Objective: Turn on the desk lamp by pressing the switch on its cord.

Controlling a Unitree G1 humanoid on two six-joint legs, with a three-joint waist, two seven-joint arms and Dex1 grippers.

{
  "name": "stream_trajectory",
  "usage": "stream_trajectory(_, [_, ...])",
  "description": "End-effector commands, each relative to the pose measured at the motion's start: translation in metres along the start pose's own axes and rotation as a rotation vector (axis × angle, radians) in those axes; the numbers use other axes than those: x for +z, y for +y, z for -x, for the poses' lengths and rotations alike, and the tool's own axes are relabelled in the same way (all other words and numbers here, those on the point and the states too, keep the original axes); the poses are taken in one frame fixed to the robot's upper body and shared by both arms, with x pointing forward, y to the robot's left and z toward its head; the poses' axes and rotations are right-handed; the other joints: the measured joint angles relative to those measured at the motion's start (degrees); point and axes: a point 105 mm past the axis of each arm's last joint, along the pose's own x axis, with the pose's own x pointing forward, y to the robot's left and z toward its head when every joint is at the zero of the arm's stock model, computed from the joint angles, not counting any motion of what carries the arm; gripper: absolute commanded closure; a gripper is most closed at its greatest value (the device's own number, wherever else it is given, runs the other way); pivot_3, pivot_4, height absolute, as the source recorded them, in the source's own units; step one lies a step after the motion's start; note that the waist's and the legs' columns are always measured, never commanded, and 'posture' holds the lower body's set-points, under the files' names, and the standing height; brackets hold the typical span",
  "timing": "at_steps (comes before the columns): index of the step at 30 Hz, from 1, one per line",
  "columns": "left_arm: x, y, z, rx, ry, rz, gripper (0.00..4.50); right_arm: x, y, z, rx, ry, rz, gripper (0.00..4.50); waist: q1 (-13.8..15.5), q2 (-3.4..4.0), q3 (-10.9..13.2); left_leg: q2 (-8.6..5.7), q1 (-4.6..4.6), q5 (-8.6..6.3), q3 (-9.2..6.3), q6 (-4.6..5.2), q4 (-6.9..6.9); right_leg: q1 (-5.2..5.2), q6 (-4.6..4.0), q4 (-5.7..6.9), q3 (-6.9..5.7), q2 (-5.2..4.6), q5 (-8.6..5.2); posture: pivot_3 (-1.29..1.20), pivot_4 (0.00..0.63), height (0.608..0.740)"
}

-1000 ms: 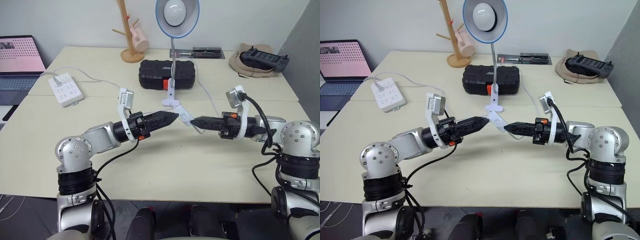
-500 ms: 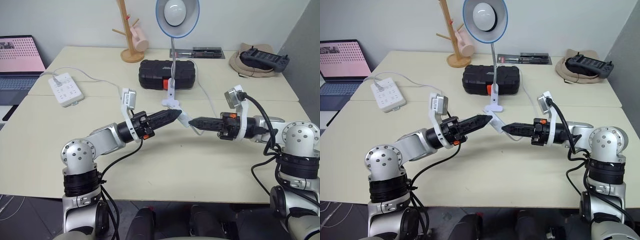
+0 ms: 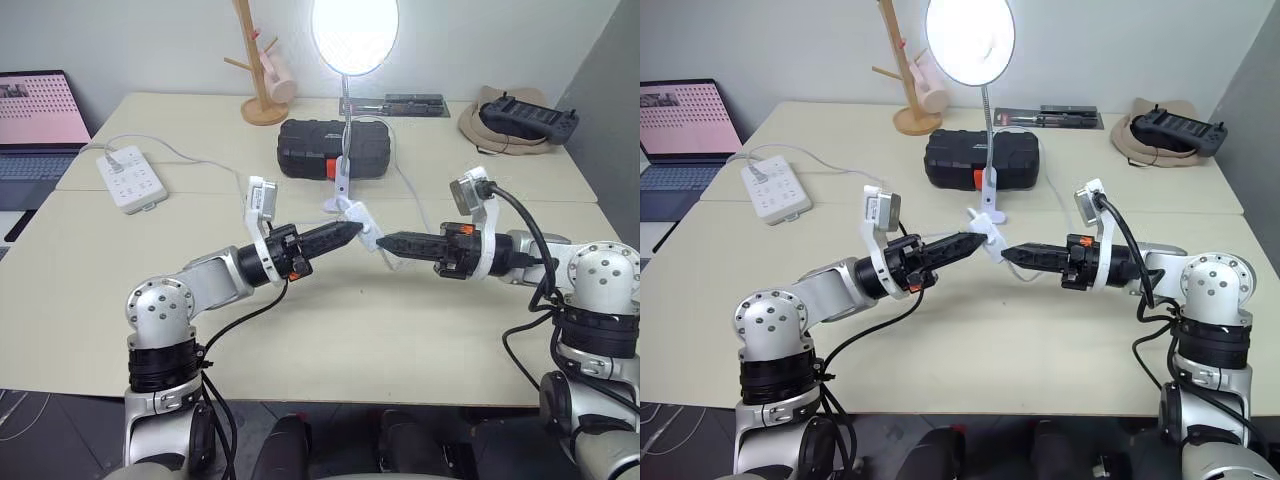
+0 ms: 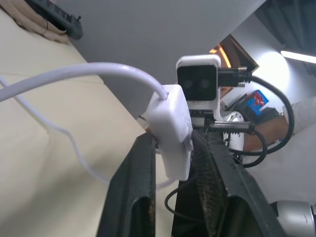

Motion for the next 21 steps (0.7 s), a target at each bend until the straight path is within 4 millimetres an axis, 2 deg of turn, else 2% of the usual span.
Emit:
stream_trajectory(1, [0.001, -0.006, -0.001, -0.024, 0.007, -0.022, 3.97, 0.008, 0.011, 0.001, 0.033, -0.02, 0.041, 4.13, 0.0, 0.0, 0.0, 0.0, 0.0, 0.0, 0.0, 0.0, 0.0, 0.0, 0.0, 0.0, 0.0, 0.0, 0.0, 0.0, 0.15, 0.74])
stream_trajectory(13, [-0.001, -0.001, 0.001, 0.017, 0.034, -0.056, 3.98, 0.008, 0.01, 0.001, 0.026, -0.02, 0.046, 4.13, 0.0, 0.0, 0.0, 0.0, -0.01, 0.0, 0.02, 0.0, -0.01, 0.0, 0.0, -0.01, 0.0, 0.0, 0.0, 0.0, 0.15, 0.74])
stream_trajectory(15, [-0.001, -0.005, 0.004, -0.018, 0.041, -0.056, 3.28, 0.009, 0.009, 0.001, 0.02, -0.021, 0.05, 4.13, 0.0, 0.0, 0.0, 0.0, -0.01, 0.0, 0.03, 0.0, -0.02, 0.0, 0.0, -0.02, 0.0, 0.0, 0.0, 0.0, 0.15, 0.74])
stream_trajectory(21, [-0.001, -0.006, 0.009, -0.022, 0.068, -0.068, 2.19, 0.011, 0.008, 0.0, 0.02, -0.025, 0.058, 4.13, 0.0, 0.0, 0.0, 0.0, -0.02, 0.0, 0.04, 0.0, -0.04, -0.02, 0.0, -0.03, 0.01, 0.02, 0.0, 0.0, 0.15, 0.74])
